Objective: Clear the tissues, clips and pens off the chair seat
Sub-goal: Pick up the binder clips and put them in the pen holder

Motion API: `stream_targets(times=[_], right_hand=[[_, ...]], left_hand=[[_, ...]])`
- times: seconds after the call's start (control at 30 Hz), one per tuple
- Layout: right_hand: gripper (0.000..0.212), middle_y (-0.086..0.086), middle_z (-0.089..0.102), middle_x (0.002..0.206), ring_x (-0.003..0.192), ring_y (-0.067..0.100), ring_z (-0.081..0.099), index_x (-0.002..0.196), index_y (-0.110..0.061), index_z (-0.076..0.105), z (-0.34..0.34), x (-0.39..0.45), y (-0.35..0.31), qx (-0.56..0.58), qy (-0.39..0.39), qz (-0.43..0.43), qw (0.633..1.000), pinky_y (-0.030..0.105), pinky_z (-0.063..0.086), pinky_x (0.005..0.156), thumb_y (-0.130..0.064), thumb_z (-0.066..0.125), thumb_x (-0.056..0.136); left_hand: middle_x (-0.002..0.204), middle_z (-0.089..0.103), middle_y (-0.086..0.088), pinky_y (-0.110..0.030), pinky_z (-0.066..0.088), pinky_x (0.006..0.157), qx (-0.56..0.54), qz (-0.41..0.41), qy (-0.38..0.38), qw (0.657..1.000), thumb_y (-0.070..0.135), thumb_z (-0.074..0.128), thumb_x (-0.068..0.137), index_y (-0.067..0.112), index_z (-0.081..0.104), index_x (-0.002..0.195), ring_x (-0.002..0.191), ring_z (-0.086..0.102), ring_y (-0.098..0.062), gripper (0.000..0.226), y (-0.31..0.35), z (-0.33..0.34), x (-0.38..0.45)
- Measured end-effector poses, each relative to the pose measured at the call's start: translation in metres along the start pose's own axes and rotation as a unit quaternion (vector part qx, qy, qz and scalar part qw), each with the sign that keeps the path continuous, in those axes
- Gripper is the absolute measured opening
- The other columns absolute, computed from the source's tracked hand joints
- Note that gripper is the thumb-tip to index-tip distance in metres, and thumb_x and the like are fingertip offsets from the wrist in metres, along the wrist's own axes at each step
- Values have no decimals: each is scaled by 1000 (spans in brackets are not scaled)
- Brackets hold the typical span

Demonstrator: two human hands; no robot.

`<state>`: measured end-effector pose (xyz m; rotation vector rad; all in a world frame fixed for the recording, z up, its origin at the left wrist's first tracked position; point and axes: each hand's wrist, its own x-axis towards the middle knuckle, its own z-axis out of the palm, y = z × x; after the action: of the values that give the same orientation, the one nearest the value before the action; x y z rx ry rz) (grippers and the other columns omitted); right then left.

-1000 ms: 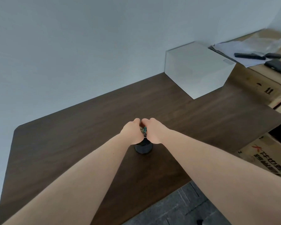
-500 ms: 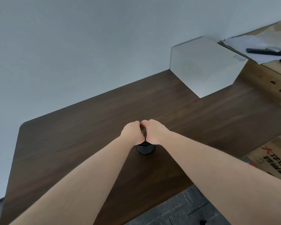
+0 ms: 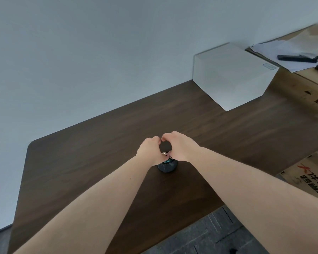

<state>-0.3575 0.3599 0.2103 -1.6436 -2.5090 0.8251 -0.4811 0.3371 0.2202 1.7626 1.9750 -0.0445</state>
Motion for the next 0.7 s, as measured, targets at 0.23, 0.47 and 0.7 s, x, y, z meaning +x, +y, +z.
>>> stream_targets(times=[0.23,0.47,0.7], right_hand=[[39,6,48,124,99,29,60,129,-20,46,-12,-23,0,-8,55,19,998,40,53,81,-21,58,91],[48,5,43,138,114,30,56,138,-24,38,-9,-90,12,-3,61,106,992,43,52,90,-28,56,93],[67,4,22,157,133,32,42,148,-34,18,31,-206,44,3,75,242,967,45,48,99,-33,56,93]], left_hand=[[114,53,-10,-37,47,81,2,36,11,999,37,70,75,14,50,117,105,54,-29,52,-5,-10,-13],[131,46,-8,-43,48,93,61,98,-21,993,43,70,76,22,38,137,120,50,-32,73,19,-4,-40],[146,36,-7,-46,48,99,139,239,-64,959,50,65,79,27,28,144,129,44,-31,78,76,52,-94]])
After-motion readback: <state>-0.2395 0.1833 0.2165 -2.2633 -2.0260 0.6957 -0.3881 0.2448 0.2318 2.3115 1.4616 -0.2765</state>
